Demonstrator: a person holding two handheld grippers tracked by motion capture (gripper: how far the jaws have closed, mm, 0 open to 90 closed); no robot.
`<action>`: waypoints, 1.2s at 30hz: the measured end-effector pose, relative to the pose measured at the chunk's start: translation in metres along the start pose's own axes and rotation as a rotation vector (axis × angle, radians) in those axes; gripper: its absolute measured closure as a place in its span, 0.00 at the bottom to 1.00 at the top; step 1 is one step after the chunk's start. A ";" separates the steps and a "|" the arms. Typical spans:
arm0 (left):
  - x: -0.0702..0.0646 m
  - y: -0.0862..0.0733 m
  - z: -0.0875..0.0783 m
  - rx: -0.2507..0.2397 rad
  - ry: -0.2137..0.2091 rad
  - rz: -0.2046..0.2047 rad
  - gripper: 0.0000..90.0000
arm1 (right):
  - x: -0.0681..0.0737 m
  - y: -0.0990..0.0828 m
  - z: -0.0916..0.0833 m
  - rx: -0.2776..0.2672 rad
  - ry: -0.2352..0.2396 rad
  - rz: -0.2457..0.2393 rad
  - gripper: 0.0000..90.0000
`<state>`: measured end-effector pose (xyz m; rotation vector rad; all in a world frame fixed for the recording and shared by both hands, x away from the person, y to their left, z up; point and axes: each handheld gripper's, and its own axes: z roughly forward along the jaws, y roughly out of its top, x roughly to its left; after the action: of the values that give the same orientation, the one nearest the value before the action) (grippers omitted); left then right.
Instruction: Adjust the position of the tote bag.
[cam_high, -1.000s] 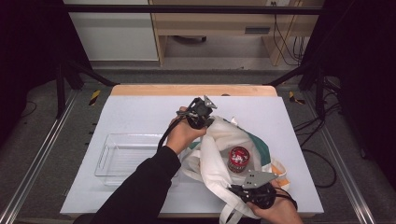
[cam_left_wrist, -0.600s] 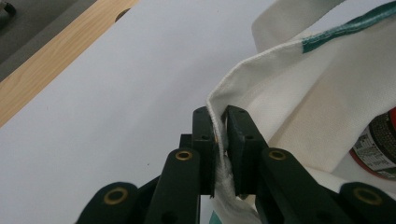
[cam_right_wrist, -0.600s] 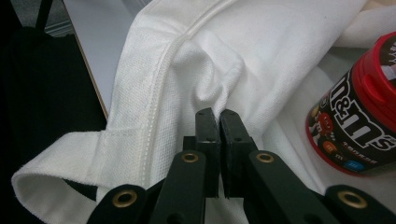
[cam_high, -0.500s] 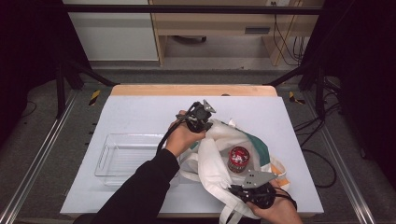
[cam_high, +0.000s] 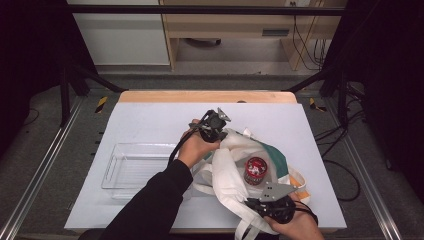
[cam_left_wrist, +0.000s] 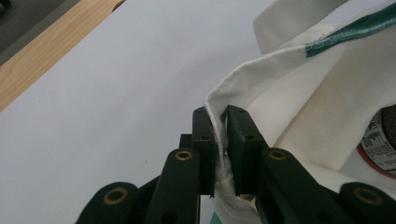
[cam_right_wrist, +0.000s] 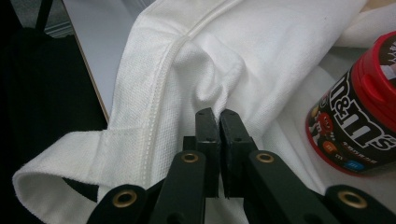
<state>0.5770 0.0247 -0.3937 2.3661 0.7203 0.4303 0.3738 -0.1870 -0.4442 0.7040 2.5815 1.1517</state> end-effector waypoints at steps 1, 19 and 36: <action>0.000 -0.001 0.001 0.000 -0.001 -0.003 0.91 | 0.000 0.000 0.000 0.001 -0.001 -0.001 0.98; -0.011 -0.009 -0.026 -0.057 0.030 0.029 0.76 | -0.004 0.010 -0.010 -0.070 -0.092 0.027 0.71; -0.031 -0.026 -0.062 -0.097 0.047 0.038 0.41 | -0.010 0.020 -0.027 -0.100 -0.232 0.052 0.41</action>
<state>0.5135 0.0519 -0.3675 2.2882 0.6619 0.5271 0.3781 -0.1981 -0.4114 0.8323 2.3112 1.1325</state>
